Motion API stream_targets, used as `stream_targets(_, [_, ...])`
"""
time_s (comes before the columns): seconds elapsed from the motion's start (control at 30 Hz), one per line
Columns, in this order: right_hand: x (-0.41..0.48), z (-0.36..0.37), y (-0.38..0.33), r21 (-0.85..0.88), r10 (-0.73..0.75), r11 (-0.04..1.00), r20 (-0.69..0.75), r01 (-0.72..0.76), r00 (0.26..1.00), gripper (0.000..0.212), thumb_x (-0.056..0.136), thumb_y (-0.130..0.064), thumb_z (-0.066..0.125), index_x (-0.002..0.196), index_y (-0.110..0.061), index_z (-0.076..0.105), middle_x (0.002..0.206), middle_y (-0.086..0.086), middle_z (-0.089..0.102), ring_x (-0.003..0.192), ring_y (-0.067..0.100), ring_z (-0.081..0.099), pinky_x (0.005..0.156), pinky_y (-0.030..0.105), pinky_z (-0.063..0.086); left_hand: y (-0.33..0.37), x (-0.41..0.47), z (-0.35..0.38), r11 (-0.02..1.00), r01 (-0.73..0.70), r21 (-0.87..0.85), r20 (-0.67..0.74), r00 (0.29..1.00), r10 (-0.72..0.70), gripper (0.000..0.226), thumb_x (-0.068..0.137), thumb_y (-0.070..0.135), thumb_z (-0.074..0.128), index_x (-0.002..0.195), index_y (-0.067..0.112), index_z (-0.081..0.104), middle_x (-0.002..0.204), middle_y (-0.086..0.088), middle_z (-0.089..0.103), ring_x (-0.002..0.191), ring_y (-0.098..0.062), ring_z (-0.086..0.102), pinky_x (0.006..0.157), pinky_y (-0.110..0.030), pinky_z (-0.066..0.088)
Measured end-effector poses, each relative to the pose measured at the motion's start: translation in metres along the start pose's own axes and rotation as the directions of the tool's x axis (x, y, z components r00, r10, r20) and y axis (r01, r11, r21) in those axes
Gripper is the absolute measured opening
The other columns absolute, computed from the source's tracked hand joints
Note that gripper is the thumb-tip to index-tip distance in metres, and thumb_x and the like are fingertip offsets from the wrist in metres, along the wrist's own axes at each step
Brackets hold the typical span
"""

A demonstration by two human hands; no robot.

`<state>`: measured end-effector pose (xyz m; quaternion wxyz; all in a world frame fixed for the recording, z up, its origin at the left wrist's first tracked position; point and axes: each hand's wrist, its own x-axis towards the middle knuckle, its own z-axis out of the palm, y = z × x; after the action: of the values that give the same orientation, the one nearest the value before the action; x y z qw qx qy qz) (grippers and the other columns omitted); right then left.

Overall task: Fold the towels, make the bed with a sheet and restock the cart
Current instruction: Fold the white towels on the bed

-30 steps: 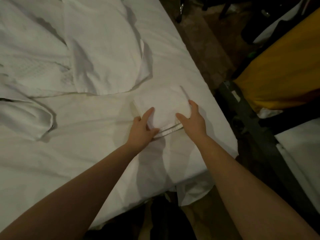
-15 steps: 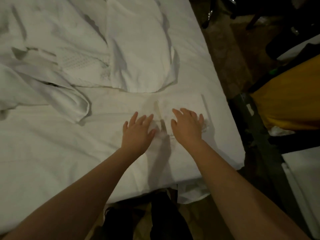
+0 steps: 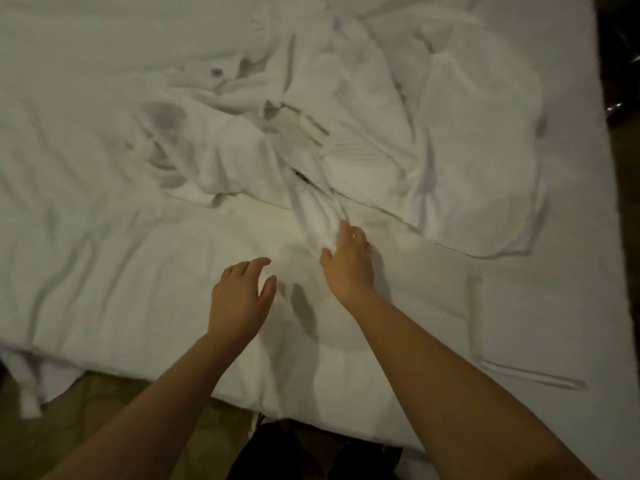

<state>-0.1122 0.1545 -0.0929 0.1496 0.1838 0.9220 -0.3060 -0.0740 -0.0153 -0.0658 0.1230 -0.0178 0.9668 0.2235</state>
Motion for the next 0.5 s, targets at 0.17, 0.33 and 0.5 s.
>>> stream_targets(0.17, [0.04,0.02,-0.015,0.343,0.287,0.899,0.008,-0.272,0.958,0.063,0.095,-0.021,0.052,0.148,-0.004,0.021,0.15,0.019,0.031,0.133,0.031,0.038,0.102,0.029,0.031,-0.044,-0.003,-0.009,0.997,0.047,-0.069,-0.04,0.998,-0.05,0.034,0.094,0.019,0.052,0.127,0.013,0.056,0.124,-0.008,0.059,0.116,-0.027,0.05,0.092,-0.036,0.041])
stream_targets(0.33, [-0.002,-0.003,-0.052,0.406,0.198,0.893,0.031,-0.193,0.98,0.033,0.095,-0.013,0.044,0.126,0.0,0.048,0.122,0.019,0.057,0.111,0.033,0.055,0.088,0.032,0.04,-0.049,-0.014,-0.032,0.99,-0.057,-0.131,-0.019,0.998,0.055,0.043,0.093,0.016,0.055,0.135,0.017,0.049,0.13,-0.006,0.054,0.117,-0.022,0.053,0.09,-0.029,0.043])
stream_targets(0.5, [-0.088,-0.069,-0.101,0.705,0.111,0.698,0.062,-0.122,0.992,0.022,0.093,-0.015,0.054,0.115,-0.02,0.055,0.104,-0.003,0.062,0.095,0.016,0.061,0.081,0.03,0.052,-0.008,-0.003,-0.081,0.931,-0.338,-0.136,-0.107,0.94,0.325,0.078,0.078,0.011,0.074,0.142,0.031,0.035,0.143,-0.012,0.04,0.117,-0.027,0.053,0.082,-0.032,0.049])
